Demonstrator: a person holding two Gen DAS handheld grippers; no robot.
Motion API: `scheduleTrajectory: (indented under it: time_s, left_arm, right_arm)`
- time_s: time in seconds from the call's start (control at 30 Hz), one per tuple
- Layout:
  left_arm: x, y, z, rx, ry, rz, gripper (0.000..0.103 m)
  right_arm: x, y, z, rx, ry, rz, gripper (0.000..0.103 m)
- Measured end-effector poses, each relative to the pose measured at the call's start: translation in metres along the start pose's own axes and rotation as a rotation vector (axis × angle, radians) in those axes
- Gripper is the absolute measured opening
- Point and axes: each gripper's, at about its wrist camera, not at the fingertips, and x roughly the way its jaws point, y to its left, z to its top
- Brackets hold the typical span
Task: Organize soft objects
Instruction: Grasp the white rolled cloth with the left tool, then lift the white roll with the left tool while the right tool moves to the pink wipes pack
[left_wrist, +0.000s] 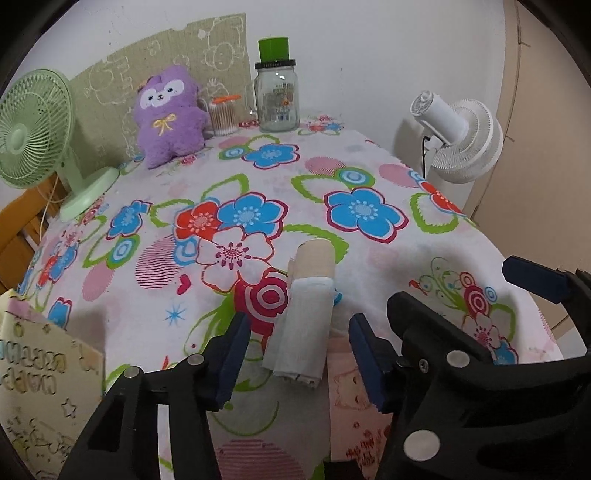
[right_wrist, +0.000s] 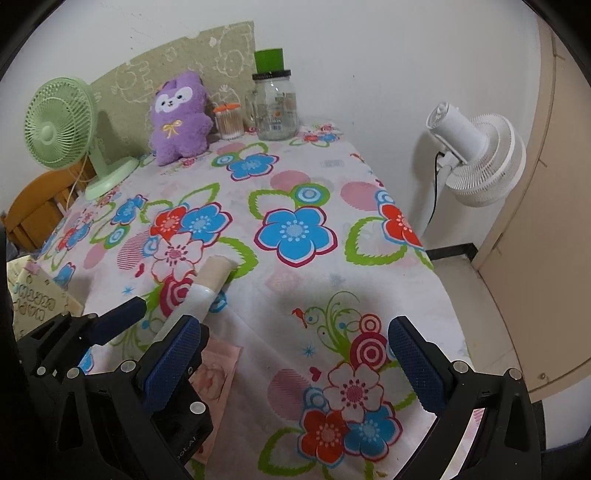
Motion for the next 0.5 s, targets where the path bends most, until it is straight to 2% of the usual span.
scheduleTrajectory:
  time_s: [0.1,0.2,0.3,0.4,0.5]
  left_arm:
    - [0.007,0.001,0.001,-0.002,0.010,0.006,0.057]
    - [0.012,0.001,0.001,-0.005,0.019,0.004,0.051]
    - [0.013,0.002,0.001,-0.008,0.023,-0.021,0.041]
    - [0.012,0.001,0.001,-0.001,0.020,-0.030,0.025]
    - [0.009,0.001,0.001,0.011,0.014,-0.013,0.020]
  right_arm:
    - [0.009,-0.002,0.001,0.009,0.016,0.002,0.103]
    - [0.016,-0.004,0.001,0.016,0.029,0.003,0.103]
    - [0.021,-0.004,0.001,0.021,0.038,0.009,0.103]
    - [0.023,-0.004,0.001,0.030,0.039,0.022,0.103]
    - [0.024,-0.002,0.001,0.028,0.042,0.018,0.103]
